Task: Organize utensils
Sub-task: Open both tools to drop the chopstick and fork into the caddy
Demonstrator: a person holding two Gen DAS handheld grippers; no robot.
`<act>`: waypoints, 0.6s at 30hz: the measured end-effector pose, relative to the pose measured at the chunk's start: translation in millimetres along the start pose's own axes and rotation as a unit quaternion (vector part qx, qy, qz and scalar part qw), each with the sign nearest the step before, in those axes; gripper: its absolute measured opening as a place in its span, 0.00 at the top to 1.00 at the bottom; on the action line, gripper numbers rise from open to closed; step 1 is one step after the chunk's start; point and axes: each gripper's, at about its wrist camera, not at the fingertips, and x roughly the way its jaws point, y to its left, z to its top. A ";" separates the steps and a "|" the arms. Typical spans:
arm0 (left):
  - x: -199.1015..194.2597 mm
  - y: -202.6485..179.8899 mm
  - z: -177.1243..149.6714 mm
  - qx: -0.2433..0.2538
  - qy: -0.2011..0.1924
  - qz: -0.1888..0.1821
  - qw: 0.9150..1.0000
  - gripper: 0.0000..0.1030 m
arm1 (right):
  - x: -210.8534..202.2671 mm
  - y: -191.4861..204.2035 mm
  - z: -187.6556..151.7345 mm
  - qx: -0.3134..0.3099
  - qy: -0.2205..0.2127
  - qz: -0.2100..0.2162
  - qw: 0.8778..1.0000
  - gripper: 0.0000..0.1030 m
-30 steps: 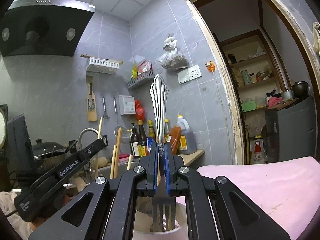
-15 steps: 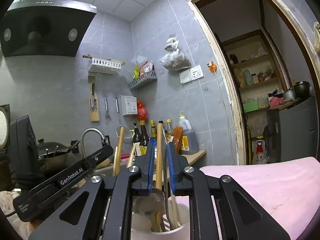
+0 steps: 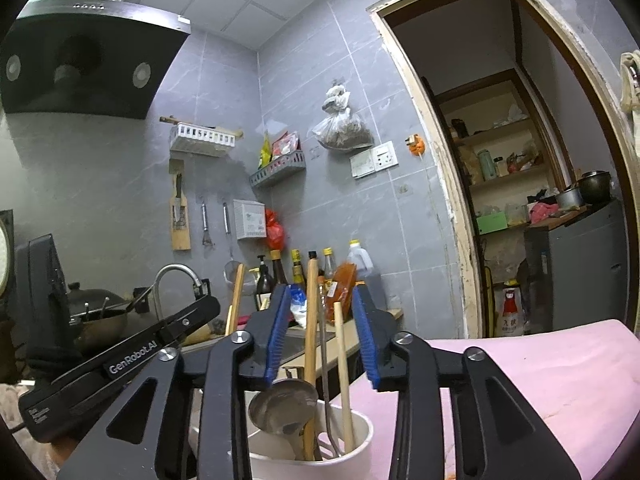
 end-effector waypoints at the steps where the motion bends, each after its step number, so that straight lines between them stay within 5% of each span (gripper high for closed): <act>1: -1.7 -0.1 0.6 -0.002 -0.001 -0.001 1.000 0.70 | -0.9 0.0 0.6 -0.001 -0.002 -0.004 1.000 0.62; 8: -9.7 -3.8 2.8 0.005 0.010 0.000 1.000 0.62 | -12.4 5.0 6.7 -0.021 -0.008 -0.042 0.999 0.43; 18: -27.7 -2.2 -3.7 0.001 0.056 -0.006 0.998 0.19 | -46.9 4.1 10.8 -0.032 -0.014 -0.099 0.995 0.17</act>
